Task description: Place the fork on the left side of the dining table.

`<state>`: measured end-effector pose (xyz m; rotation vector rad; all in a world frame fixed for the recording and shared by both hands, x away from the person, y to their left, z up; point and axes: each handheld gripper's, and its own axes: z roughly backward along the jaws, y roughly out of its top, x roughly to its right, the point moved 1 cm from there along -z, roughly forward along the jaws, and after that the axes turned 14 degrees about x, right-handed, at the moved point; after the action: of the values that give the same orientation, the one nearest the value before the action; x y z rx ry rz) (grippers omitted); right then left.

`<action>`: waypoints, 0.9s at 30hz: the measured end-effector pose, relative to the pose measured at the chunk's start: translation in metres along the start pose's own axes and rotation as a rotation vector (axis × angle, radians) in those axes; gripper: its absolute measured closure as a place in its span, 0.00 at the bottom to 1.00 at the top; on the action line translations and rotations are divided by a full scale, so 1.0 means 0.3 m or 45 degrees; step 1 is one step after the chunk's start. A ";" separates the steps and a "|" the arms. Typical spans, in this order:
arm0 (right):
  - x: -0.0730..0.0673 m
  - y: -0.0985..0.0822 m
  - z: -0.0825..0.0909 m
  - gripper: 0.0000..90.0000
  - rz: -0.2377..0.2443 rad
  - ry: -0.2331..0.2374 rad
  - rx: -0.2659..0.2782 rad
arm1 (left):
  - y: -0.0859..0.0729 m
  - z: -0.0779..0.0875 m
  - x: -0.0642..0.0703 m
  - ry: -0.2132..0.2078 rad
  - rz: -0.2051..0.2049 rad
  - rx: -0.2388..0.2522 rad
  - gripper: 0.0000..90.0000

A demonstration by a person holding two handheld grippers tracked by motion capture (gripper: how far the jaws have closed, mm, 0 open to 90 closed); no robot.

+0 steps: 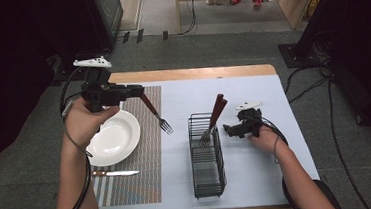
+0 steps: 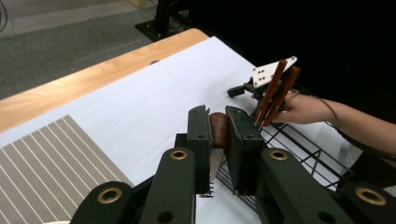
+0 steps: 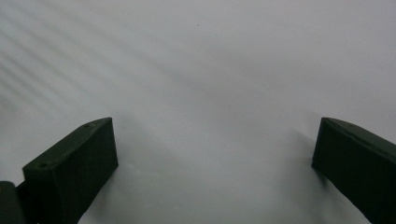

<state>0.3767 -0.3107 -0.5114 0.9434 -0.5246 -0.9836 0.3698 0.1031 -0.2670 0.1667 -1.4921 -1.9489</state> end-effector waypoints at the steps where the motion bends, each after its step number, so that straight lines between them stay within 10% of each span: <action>1: 0.000 0.000 0.000 0.00 0.001 0.000 0.001 | -0.004 -0.007 -0.006 0.000 0.001 -0.009 0.91; 27: 0.001 0.000 0.000 0.00 0.004 0.000 0.003 | -0.028 -0.150 -0.180 0.061 0.047 -0.065 0.91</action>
<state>0.3768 -0.3108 -0.5115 0.9444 -0.5273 -0.9804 0.4292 0.0985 -0.3050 0.1611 -1.4040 -1.9385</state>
